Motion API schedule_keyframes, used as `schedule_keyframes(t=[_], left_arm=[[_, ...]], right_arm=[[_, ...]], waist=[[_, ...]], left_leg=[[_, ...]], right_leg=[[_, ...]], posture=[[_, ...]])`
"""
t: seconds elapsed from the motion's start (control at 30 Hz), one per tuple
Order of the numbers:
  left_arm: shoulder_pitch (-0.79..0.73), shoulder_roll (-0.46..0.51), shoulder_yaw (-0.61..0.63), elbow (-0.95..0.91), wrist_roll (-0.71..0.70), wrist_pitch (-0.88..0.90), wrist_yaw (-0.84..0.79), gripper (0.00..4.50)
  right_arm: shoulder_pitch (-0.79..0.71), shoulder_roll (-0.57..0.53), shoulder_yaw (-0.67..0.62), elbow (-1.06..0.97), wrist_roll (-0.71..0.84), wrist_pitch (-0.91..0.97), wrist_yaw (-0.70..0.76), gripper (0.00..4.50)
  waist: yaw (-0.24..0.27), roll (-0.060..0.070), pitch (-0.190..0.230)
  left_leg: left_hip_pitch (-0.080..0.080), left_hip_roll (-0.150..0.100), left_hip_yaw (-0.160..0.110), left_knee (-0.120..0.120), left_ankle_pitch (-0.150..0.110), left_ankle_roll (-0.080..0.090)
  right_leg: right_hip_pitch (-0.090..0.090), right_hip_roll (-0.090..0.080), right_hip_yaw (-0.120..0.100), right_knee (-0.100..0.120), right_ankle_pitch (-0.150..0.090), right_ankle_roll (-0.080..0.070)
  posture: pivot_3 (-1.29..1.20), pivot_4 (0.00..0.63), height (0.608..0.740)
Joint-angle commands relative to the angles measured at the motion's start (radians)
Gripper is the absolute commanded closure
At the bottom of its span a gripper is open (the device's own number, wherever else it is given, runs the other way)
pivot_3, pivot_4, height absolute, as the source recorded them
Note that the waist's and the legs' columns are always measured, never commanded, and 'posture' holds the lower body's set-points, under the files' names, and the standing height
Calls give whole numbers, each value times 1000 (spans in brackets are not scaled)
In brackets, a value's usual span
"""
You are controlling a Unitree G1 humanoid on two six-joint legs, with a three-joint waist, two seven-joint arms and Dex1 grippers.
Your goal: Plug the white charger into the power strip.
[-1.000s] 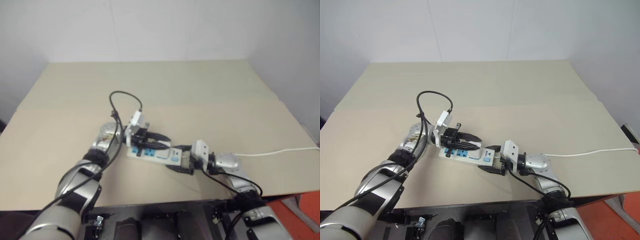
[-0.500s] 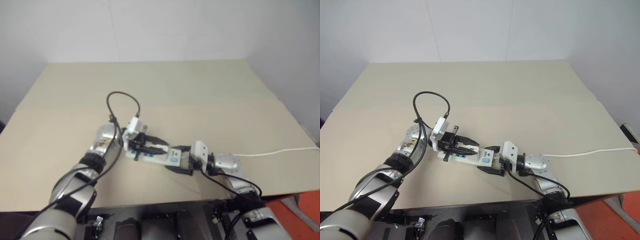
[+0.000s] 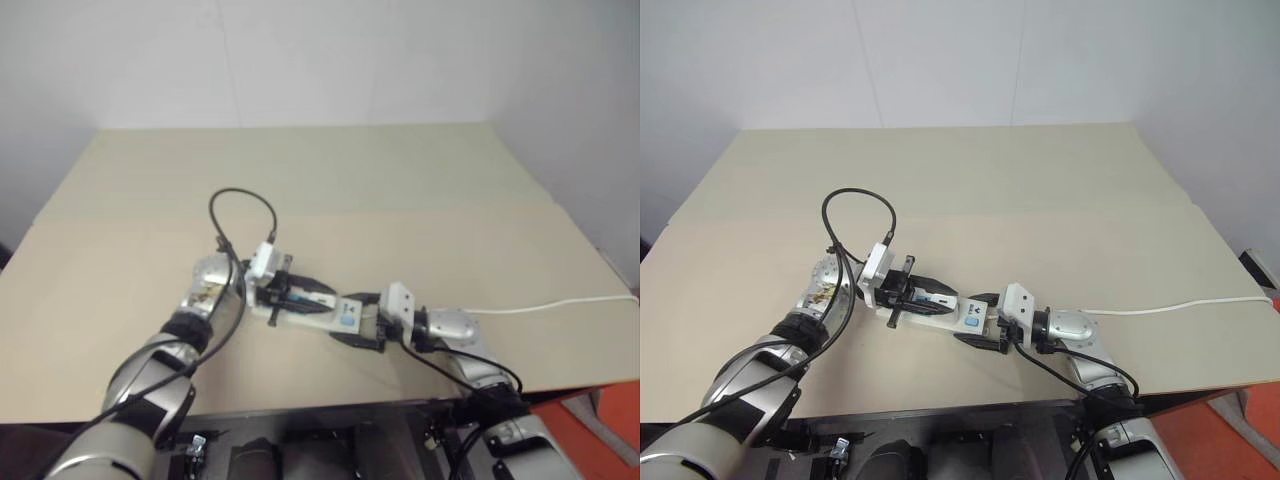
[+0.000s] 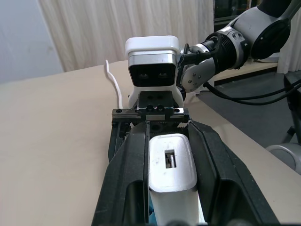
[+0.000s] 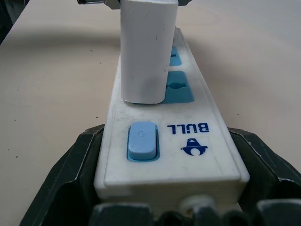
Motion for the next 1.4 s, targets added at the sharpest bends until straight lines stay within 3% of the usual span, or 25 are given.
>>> schedule_keyframes(t=[0.03, 0.4, 0.77, 0.87, 1.0, 1.13, 1.4], left_arm=[[62, 34, -37, 113, 90, 7, -2, 3527], [56, 20, 7, 114, 80, -9, -2, 11], [45, 99, 74, 49, 99, 50, -2, 11], [57, 143, 141, 1, 59, 123, -2, 0], [95, 204, 295, -77, -1, 206, -2, 0], [175, 300, 455, -124, 19, 229, 16, 0], [401, 458, 654, -211, 77, 224, 50, 0]], right_arm=[[11, -2, 23, -29, -1, -24, 27, 1076], [8, 1, 27, -24, -2, -27, 25, 1076], [0, 6, 20, -10, -12, -40, 5, 1076], [-11, 9, 11, 3, -8, -38, 0, 136], [-5, -16, -11, -23, 12, -47, 10, 61], [32, -112, -77, -128, 90, -4, 63, 61], [131, -381, -262, -290, 253, 73, 187, 61]], waist=[[0, 0, -2], [5, 1, -3], [0, 1, -3], [-2, 1, -2], [3, -4, 2], [12, -5, 5], [35, -5, 8]], left_leg=[[0, 0, 0, 0, 0, 0], [0, 0, -1, -1, -1, 2], [-1, 0, -1, -1, -1, 3], [-1, 0, -1, -1, -1, 3], [-4, 0, -2, -1, -1, 3], [-7, 0, -1, -1, -2, 3], [-8, 1, 0, -1, -4, 4]], right_leg=[[0, 0, 0, 0, 0, 0], [0, 0, 0, 0, -1, 0], [-1, 0, 0, 0, -1, 0], [-2, 0, 0, 0, -1, 0], [-5, 0, -1, 0, -1, -2], [-6, -1, -2, -1, 1, -4], [-7, -2, -4, -3, 0, -4]], posture=[[0, 150, 740], [0, 150, 740], [0, 150, 740], [0, 150, 740], [0, 150, 740], [0, 150, 740], [0, 150, 740]])
